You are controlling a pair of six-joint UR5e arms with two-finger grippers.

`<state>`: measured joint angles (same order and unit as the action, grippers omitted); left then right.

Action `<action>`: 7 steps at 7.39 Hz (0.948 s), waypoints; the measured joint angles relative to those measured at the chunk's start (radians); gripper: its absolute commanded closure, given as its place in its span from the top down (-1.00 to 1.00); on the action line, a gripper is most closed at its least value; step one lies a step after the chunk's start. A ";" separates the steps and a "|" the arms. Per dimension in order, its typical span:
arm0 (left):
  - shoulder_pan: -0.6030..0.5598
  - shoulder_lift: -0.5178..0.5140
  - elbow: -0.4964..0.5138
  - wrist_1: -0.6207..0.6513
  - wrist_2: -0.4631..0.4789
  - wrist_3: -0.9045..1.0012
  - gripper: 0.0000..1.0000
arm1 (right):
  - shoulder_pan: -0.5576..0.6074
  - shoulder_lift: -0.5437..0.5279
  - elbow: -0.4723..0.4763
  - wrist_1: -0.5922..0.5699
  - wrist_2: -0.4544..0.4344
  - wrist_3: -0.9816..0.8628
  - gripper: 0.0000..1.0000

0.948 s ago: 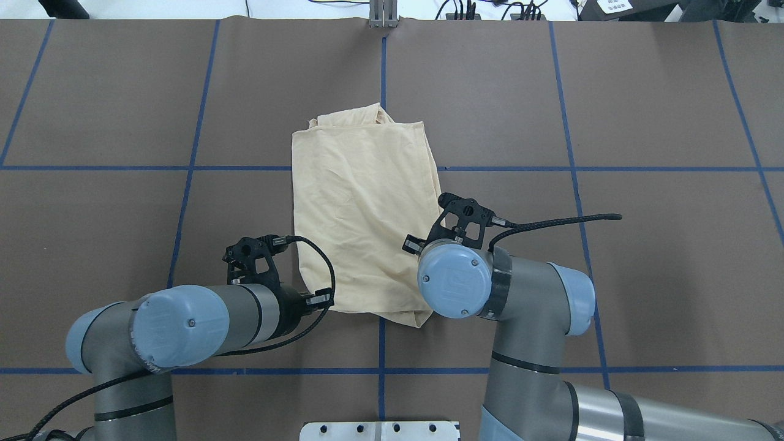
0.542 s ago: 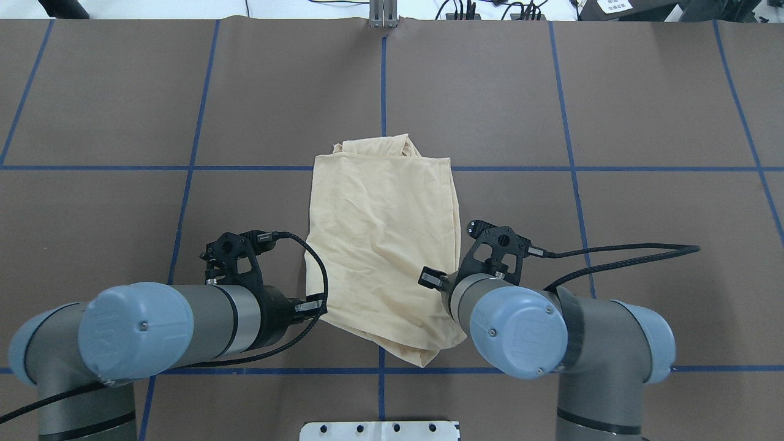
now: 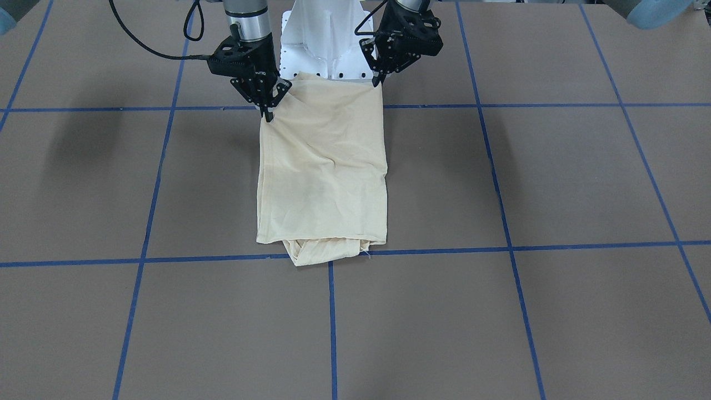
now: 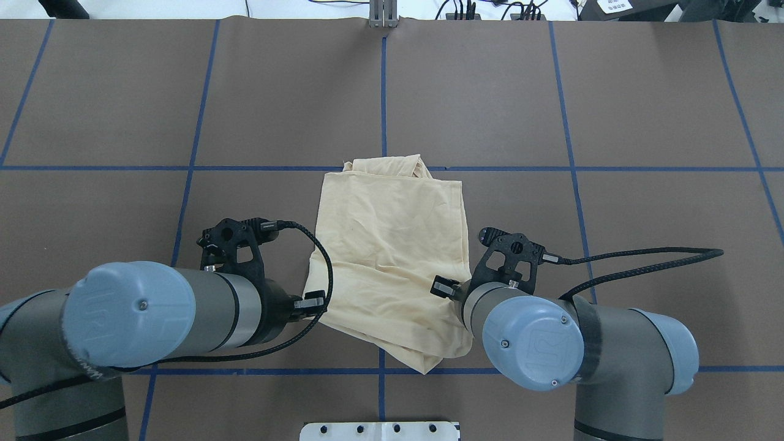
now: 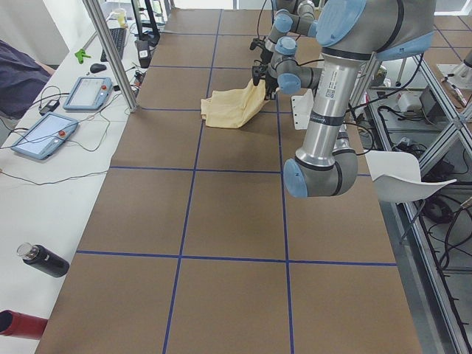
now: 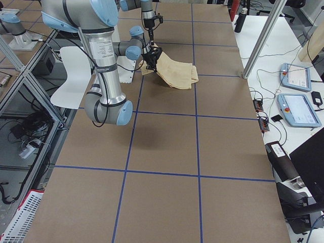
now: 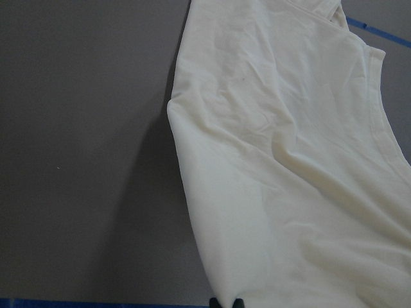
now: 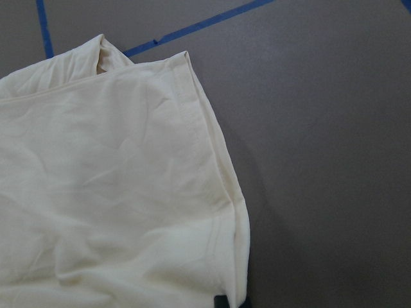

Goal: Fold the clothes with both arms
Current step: 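Lift the near edge with both grippers and fold it away from the robot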

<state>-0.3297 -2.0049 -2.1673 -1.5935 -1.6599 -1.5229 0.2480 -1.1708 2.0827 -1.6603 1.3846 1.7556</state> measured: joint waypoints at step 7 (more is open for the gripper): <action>-0.268 -0.299 0.449 0.037 0.002 0.257 -1.00 | 0.198 0.203 -0.283 0.019 0.006 -0.115 -1.00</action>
<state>-0.5975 -2.3038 -1.7185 -1.5565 -1.6581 -1.2658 0.4456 -0.9678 1.7994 -1.6412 1.3907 1.6403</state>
